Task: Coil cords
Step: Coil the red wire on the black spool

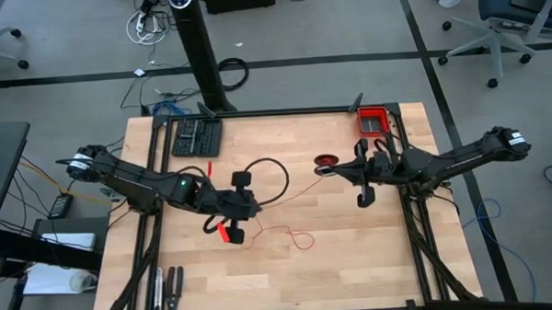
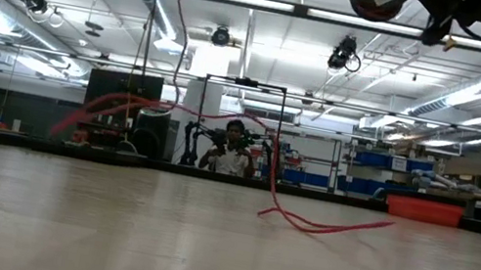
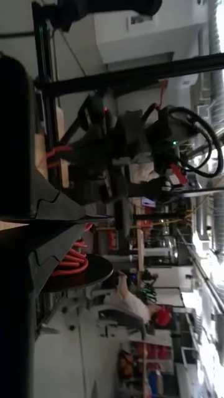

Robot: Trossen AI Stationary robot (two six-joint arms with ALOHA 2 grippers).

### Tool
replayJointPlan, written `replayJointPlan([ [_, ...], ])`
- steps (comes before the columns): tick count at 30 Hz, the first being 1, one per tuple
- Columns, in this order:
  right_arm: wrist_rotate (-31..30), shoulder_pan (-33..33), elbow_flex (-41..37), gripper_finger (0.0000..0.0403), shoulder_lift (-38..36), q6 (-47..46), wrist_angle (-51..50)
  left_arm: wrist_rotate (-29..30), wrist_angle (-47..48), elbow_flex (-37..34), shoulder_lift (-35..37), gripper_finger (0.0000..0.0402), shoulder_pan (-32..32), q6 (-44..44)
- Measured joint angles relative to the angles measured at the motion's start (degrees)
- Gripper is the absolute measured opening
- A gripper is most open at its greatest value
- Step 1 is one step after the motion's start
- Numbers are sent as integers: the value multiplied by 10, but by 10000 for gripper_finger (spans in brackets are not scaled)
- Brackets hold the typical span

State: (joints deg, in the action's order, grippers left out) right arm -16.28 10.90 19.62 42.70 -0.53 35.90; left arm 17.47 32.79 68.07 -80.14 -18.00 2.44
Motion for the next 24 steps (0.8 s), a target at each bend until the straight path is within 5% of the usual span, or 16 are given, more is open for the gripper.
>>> replayJointPlan([
  [12,52,-1,0,2,-30,-110,-198,18,41,6,0,0,0,-7],
  [24,153,-1,0,2,-20,-201,-255,182,-53,29,0,0,4,98],
])
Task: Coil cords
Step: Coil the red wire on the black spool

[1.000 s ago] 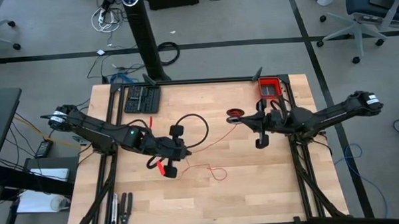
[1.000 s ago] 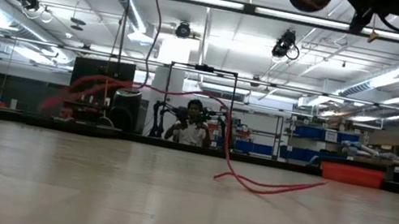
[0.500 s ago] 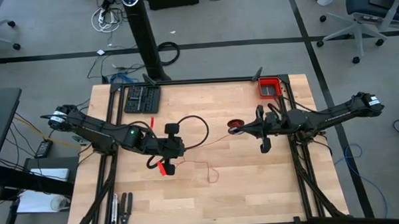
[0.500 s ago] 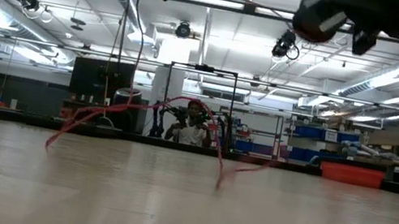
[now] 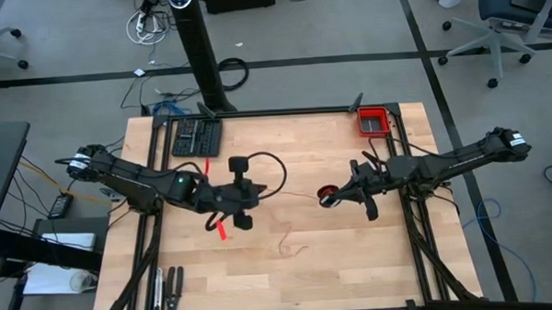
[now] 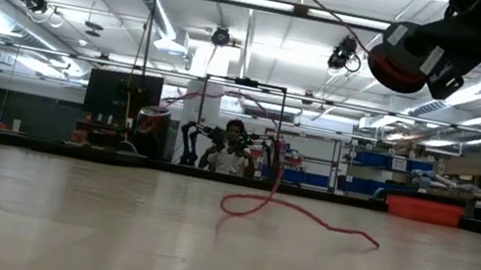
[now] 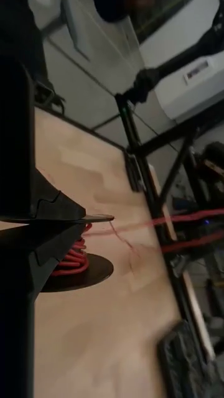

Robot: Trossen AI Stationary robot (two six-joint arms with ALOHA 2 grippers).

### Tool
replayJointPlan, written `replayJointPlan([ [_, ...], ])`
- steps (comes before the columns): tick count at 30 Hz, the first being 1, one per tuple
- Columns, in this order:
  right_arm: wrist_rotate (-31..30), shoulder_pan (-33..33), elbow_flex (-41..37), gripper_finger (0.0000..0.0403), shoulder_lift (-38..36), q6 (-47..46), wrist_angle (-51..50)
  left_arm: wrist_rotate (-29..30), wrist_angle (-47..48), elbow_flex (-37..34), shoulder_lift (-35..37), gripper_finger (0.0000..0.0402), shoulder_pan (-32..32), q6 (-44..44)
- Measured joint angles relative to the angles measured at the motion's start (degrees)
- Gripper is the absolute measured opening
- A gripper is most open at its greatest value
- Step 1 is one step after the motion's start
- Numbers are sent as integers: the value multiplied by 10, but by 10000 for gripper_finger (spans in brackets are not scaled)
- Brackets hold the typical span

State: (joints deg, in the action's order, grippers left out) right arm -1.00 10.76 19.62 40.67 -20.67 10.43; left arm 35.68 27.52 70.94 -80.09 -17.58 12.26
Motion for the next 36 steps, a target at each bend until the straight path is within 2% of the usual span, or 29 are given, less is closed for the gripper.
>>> replayJointPlan([
  [6,74,0,0,2,35,-25,12,20,-97,0,0,0,22,57],
  [15,174,0,1,2,104,-39,120,-2,-201,0,-1,0,70,87],
  [25,284,-11,0,4,171,-39,308,-56,-304,0,-42,0,107,87],
  [36,356,-12,0,4,254,-37,573,-94,-399,0,-105,0,117,86],
])
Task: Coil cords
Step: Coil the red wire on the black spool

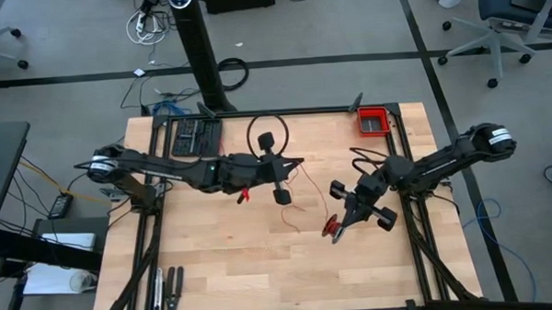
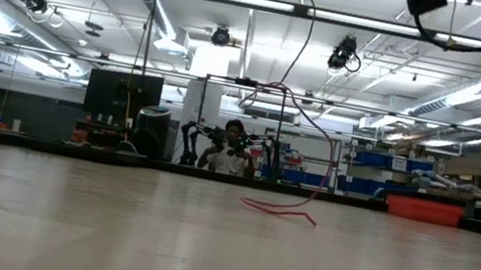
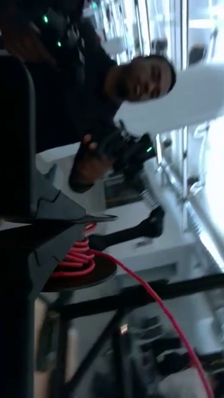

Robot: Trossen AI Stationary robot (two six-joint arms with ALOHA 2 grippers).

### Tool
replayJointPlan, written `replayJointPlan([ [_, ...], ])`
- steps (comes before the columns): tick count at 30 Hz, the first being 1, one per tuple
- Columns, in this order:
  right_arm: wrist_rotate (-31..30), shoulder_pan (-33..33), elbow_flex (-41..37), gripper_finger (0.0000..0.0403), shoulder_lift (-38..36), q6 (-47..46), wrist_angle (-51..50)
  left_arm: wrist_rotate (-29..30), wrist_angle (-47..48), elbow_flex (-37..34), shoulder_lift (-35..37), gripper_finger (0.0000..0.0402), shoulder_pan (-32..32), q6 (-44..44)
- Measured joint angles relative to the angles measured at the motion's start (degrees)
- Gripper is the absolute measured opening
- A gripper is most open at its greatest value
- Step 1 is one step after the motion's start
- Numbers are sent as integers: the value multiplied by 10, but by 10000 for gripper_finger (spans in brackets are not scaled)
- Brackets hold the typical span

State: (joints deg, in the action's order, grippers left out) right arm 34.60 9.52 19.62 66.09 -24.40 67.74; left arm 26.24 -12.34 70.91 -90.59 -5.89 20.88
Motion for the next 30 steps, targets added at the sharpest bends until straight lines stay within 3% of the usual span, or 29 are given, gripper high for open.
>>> replayJointPlan([
  [4,26,-6,20,4,16,-1,58,-15,-16,0,-19,0,0,-16],
  [13,79,-29,111,4,72,10,57,-48,-32,0,-41,0,-2,-57],
  [17,92,-48,135,4,103,14,57,-65,-8,0,-44,0,-2,-92],
  [24,97,-68,141,4,140,6,81,-66,120,60,-43,0,-3,-125],
  [30,115,-74,141,5,144,-13,119,-87,138,83,-43,0,-5,-126],
])
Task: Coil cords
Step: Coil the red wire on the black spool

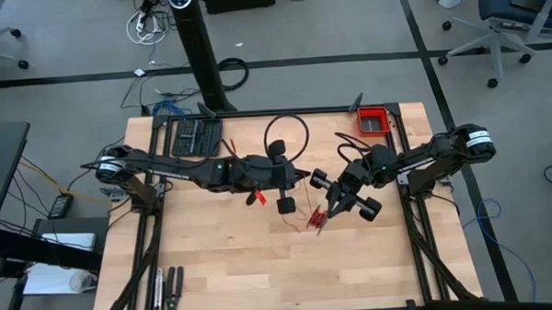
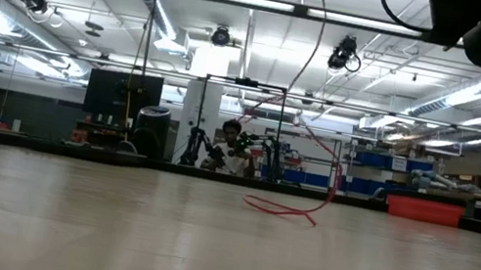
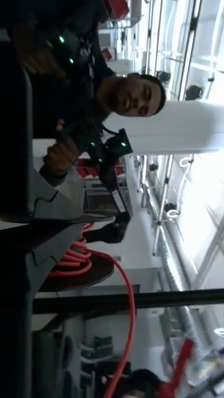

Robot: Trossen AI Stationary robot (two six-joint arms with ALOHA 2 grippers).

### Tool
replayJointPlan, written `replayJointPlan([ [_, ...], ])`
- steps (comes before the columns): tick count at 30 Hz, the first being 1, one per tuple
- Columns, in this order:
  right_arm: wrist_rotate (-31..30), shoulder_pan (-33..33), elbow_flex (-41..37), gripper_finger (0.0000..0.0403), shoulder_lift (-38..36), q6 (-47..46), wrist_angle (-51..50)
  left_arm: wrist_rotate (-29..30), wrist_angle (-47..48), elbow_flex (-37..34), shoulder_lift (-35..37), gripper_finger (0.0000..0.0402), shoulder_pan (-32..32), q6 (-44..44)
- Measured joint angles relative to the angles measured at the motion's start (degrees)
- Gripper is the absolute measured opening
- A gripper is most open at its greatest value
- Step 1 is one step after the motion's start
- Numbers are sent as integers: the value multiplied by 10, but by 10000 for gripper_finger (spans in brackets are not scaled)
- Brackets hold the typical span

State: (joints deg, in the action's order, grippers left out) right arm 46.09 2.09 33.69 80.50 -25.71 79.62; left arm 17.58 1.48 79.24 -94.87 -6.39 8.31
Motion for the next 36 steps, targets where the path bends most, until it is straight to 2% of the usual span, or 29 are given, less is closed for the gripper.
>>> replayJointPlan([
  [8,17,1,0,5,0,-22,-38,3,21,17,5,0,1,3],
  [14,24,1,-6,6,0,-39,-123,9,77,42,5,0,1,2],
  [23,-16,-7,-65,5,0,-80,-217,21,105,42,5,0,13,-14],
  [26,-17,-3,-74,5,0,-96,-220,21,100,42,5,0,25,-25],
  [32,18,23,-75,5,0,-98,-209,3,99,42,0,0,44,-30],
  [36,35,28,-75,5,0,-91,-163,-9,86,42,-13,0,45,-30],
])
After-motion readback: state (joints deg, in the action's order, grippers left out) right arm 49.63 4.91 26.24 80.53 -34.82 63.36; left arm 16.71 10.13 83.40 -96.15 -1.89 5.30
